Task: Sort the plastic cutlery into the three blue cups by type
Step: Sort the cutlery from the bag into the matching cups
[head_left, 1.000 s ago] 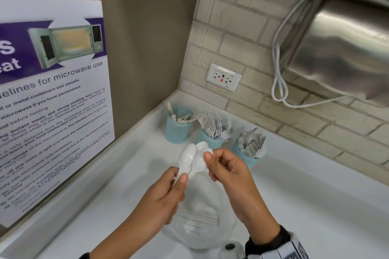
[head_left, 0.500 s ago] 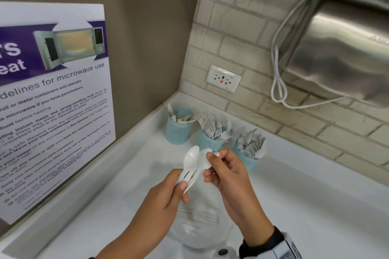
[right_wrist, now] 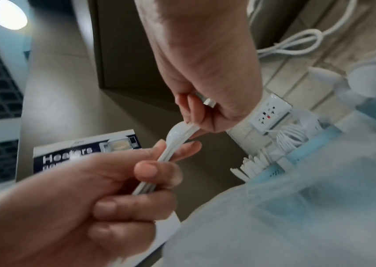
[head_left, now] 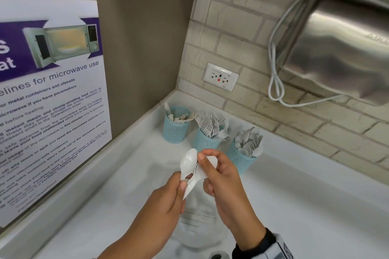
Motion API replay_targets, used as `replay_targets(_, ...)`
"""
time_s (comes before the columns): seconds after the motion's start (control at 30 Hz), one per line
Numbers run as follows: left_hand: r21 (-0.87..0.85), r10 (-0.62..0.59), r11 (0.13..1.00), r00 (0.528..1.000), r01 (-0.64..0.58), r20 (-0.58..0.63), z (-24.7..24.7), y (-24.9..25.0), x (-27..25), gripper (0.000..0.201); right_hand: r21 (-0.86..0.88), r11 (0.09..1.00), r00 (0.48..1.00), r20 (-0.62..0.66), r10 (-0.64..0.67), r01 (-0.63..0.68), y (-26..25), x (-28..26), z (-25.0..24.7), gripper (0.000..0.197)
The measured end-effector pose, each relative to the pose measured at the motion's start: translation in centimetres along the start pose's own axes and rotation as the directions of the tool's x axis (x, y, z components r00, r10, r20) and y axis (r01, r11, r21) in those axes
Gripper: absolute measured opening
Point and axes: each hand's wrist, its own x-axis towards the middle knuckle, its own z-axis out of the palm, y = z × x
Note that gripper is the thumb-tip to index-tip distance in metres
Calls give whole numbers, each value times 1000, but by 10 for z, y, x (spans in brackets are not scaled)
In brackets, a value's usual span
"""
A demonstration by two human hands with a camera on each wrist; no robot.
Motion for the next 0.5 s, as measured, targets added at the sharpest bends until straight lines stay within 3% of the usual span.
replay_targets(0.03, 29, 0, 1000, 1000, 0, 6, 0, 2, -1, 32, -2, 1000, 1000, 30, 9, -9, 1, -2, 1, 10)
replay_targets(0.23, 363, -69, 931, 996, 47, 48, 0, 13, -4, 50, -164, 986, 978, 207, 30, 4, 8, -14, 4, 38)
replay_targets(0.3, 368, -109, 927, 992, 80, 59, 3, 16, -4, 49, -221, 975, 970, 237, 61, -8, 13, -15, 3, 44)
replay_targets(0.43, 531, -43, 847, 997, 2, 65, 9, 9, -4, 52, -202, 978, 984, 179, -17, 53, 10, -15, -2, 31)
replay_targets(0.5, 497, -10, 867, 999, -14, 46, 7, 3, -4, 47, -135, 988, 992, 110, -66, 81, 3, -11, -9, 25)
